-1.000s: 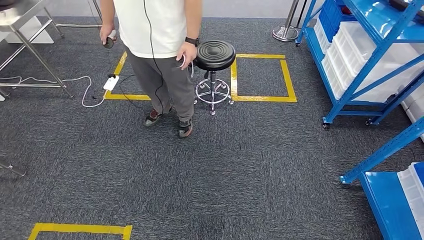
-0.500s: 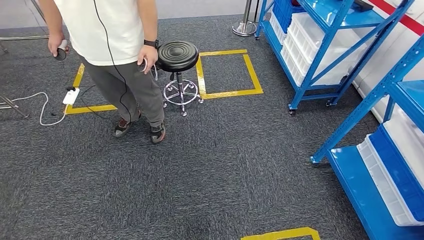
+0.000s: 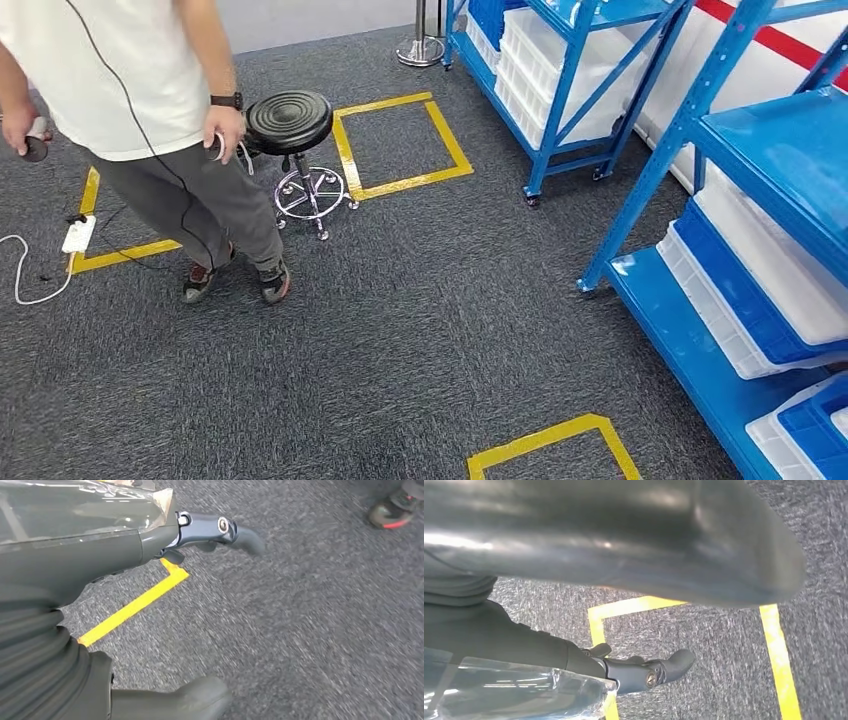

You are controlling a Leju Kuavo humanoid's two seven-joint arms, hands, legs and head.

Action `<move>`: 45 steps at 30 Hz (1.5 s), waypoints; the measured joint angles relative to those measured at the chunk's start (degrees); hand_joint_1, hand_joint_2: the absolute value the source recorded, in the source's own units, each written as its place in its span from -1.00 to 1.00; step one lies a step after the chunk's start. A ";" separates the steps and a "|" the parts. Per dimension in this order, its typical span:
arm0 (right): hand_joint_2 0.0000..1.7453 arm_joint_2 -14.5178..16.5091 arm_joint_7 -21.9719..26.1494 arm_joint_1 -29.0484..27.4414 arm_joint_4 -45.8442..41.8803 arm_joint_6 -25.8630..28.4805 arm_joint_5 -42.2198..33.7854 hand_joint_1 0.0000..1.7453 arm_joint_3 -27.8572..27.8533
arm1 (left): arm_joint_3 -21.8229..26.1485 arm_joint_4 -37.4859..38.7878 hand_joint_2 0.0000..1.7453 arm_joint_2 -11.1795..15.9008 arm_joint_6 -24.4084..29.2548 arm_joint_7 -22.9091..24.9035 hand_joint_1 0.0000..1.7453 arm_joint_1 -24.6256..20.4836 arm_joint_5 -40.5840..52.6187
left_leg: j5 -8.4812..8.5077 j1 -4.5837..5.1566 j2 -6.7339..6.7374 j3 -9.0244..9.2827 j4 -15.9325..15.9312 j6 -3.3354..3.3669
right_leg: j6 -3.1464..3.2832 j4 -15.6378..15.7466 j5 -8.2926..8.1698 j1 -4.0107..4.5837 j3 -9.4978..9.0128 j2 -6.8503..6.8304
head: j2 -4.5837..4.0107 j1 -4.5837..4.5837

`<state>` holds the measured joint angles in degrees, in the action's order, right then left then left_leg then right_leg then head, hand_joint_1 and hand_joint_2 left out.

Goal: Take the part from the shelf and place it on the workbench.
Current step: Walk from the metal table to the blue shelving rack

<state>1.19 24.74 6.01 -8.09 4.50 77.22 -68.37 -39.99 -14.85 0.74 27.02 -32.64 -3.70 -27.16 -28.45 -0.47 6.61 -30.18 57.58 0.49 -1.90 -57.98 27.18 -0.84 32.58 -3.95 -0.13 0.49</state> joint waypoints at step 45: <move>-1.00 0.53 0.51 0.23 -0.02 -0.64 0.82 -1.00 0.02 | -0.84 -0.05 1.00 0.18 0.51 -0.95 -1.00 1.05 -2.44 | 0.02 -0.65 -10.45 -1.06 1.24 0.70 | 1.42 -0.09 -0.87 0.42 0.01 9.73 | 0.00 0.25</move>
<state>1.71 25.25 6.24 -8.11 3.86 78.04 -68.35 -40.83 -14.91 0.92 27.52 -33.59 -2.65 -29.60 -28.43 -1.13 -3.84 -31.24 58.82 1.19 -0.49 -58.07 26.32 -0.42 32.59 5.79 -0.13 0.74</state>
